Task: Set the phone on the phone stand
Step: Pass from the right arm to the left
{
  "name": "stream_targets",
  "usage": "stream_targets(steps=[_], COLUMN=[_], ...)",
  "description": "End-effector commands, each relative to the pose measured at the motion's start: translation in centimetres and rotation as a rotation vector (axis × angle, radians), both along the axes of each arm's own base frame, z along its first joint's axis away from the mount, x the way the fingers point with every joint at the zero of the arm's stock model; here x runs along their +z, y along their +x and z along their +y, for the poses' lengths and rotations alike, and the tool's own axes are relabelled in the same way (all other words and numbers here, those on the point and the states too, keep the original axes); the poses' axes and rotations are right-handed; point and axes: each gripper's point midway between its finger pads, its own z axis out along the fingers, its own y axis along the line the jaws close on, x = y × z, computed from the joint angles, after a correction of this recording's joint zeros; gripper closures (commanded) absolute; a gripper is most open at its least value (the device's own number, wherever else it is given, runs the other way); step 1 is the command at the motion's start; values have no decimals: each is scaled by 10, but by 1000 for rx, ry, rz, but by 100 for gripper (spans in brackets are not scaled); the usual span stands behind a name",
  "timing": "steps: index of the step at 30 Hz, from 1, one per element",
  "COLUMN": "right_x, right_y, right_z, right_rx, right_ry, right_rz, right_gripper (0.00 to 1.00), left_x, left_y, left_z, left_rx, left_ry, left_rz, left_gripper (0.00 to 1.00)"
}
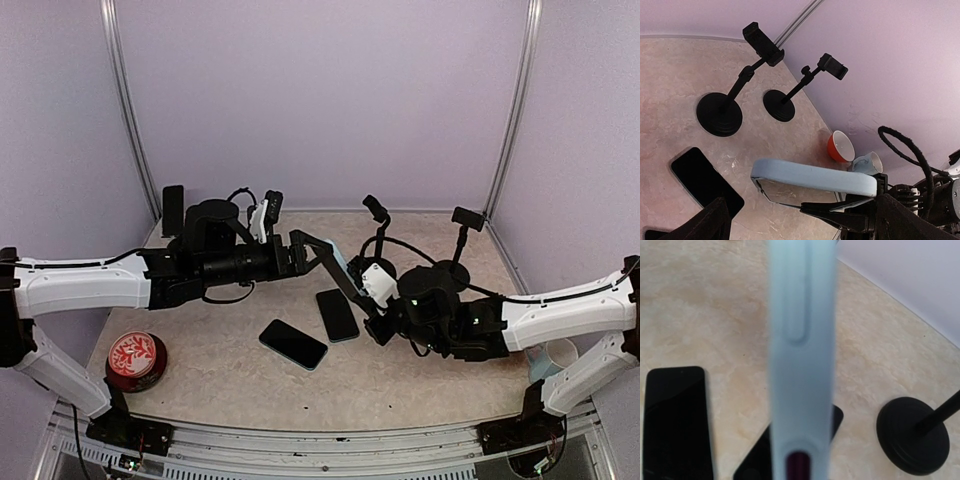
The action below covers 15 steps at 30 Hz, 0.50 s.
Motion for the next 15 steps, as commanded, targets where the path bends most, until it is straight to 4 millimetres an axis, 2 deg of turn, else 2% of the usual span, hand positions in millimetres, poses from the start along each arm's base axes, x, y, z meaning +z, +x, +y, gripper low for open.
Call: stream_targets(steps=[1, 6, 15], right_x=[30, 24, 29], right_y=[-4, -4, -9], right_z=[17, 20, 25], right_rx=[30, 35, 66], right_ry=[91, 75, 86], right_rz=[-32, -18, -21], right_gripper=[100, 100, 100], left_x=[8, 11, -6], left_y=[-8, -10, -3], left_z=[-11, -12, -8], left_rx=[-56, -69, -27], left_ry=[-44, -62, -18], left_rz=[-26, -36, -8], left_gripper=[1, 1, 1])
